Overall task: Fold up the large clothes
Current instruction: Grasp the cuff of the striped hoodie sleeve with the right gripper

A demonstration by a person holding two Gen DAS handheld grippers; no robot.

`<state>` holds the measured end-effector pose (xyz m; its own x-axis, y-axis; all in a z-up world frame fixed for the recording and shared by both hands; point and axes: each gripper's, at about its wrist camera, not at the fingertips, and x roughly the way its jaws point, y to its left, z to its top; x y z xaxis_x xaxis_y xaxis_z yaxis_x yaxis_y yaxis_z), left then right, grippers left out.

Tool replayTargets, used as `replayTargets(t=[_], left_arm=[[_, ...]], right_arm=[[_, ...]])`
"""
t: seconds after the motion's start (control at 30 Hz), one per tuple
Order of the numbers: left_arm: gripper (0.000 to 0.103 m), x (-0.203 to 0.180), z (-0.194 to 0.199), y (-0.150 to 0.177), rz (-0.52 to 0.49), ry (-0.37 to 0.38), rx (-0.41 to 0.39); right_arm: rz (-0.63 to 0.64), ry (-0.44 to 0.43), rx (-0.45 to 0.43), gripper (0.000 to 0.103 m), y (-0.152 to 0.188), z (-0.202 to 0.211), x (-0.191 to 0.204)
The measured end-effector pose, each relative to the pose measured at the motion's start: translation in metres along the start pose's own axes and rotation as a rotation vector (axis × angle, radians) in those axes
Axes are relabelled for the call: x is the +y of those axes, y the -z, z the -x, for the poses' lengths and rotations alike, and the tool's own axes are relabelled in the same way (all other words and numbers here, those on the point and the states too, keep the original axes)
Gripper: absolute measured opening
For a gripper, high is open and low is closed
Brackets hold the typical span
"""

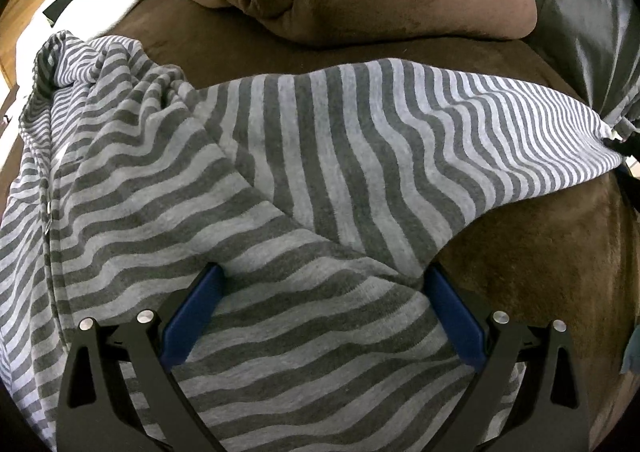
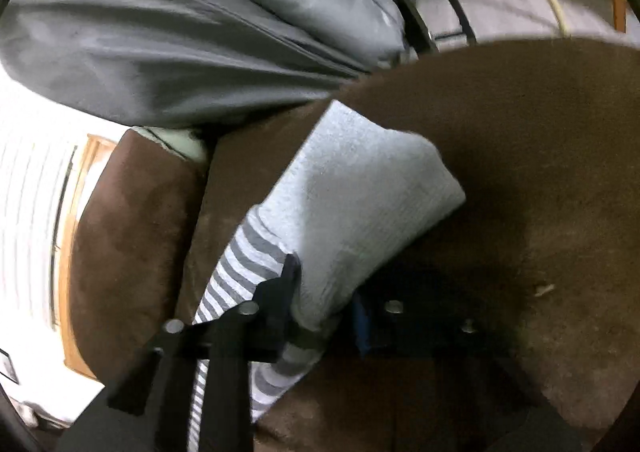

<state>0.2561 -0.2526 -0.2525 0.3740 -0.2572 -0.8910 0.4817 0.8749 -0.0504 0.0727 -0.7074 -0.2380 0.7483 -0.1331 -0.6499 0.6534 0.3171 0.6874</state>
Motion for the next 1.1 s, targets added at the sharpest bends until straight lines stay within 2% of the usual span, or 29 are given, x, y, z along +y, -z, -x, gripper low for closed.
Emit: replayTargets(t=[0.2, 0.4, 0.53, 0.63, 0.83, 0.97, 1.1], left_arm=[[0.097, -0.004, -0.002, 0.000, -0.003, -0.008, -0.002], [0.097, -0.001, 0.001, -0.005, 0.005, 0.005, 0.023], [0.097, 0.004, 0.008, -0.008, 0.063, 0.071, 0.019], [0.097, 0.000, 0.001, -0.008, 0.032, 0.042, 0.049], [0.097, -0.004, -0.001, -0.007, 0.008, 0.041, 0.037], [0.096, -0.004, 0.011, -0.009, 0.028, 0.063, 0.021], [0.097, 0.011, 0.050, -0.009, 0.059, 0.066, -0.036]], right_arm=[[0.148, 0.104, 0.008, 0.014, 0.000, 0.001, 0.022], [0.295, 0.148, -0.082, 0.012, -0.020, 0.032, 0.066], [0.324, 0.187, -0.096, 0.012, -0.037, 0.042, 0.070], [0.358, 0.209, -0.090, 0.012, -0.034, 0.039, 0.073], [0.385, 0.118, -0.141, 0.012, -0.016, 0.057, 0.098], [0.504, 0.008, -0.171, 0.012, 0.004, 0.085, 0.148], [0.668, -0.130, -0.166, 0.012, 0.041, 0.117, 0.220]])
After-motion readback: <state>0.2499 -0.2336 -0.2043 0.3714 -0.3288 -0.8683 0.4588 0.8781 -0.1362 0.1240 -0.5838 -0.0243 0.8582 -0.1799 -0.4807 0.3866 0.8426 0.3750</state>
